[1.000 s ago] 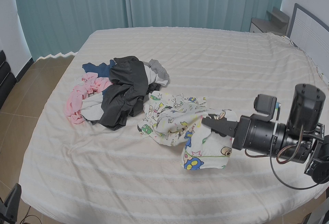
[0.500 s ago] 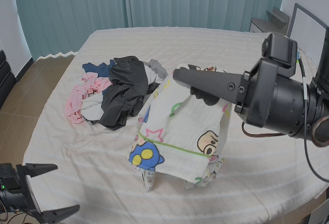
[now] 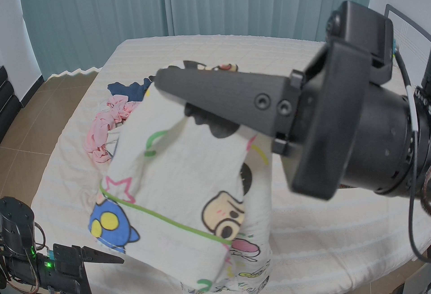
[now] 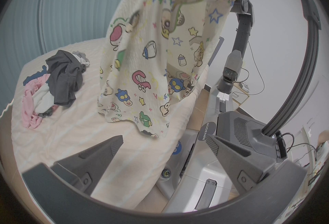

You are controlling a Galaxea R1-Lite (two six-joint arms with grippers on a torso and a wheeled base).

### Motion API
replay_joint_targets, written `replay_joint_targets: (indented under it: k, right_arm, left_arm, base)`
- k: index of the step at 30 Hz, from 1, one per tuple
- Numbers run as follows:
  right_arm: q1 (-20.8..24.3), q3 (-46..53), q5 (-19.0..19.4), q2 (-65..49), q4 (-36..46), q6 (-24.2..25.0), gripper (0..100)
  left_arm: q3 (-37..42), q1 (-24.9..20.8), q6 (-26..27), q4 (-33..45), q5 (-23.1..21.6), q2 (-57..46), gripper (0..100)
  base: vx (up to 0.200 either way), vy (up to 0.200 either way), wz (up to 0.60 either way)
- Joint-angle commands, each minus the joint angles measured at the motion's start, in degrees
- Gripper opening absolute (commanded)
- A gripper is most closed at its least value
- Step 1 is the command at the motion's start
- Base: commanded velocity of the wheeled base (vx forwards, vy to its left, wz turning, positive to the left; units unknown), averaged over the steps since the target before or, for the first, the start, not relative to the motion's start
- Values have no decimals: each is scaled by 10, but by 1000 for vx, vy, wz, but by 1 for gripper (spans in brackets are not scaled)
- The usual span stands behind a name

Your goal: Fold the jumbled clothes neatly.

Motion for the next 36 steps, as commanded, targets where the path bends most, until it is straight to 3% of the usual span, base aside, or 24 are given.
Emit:
replay_joint_targets:
  k: [1, 7, 11, 14, 15, 16, 23, 31, 36]
  right_arm:
    - [16, -22, -16, 37, -2, -1, 0]
    - [23, -48, -32, 60, -33, -1, 0]
    - [39, -48, -45, 64, -48, -1, 0]
    - [50, -45, -47, 60, -52, -1, 0]
    - [50, -45, -47, 60, -52, -1, 0]
    - [54, -41, -49, 57, -53, -1, 0]
    - [53, -35, -49, 50, -53, 1, 0]
    - [53, -33, -49, 45, -53, 1, 0]
    - [51, -28, -49, 37, -50, 0, 0]
  left_arm:
    - [1, -9, 0, -18, -1, 51, 100]
    - [2, -10, 0, -54, -2, 74, 100]
    - [5, -10, 0, -102, 20, 105, 100]
    - [4, -8, 0, -152, 93, 122, 100]
    - [4, -8, 0, -152, 93, 122, 100]
    - [4, -7, 0, -176, 133, 134, 100]
    - [5, -3, 8, -182, 233, 126, 100]
    - [5, 0, 10, -187, 227, 134, 100]
    - [13, 10, 11, -183, 171, 144, 100]
  base:
    - [0, 0, 0]
    - [0, 0, 0]
    - [0, 0, 0]
    - [0, 0, 0]
    - [0, 0, 0]
    - [0, 0, 0]
    - [0, 0, 0]
    - [0, 0, 0]
    - [0, 0, 0]
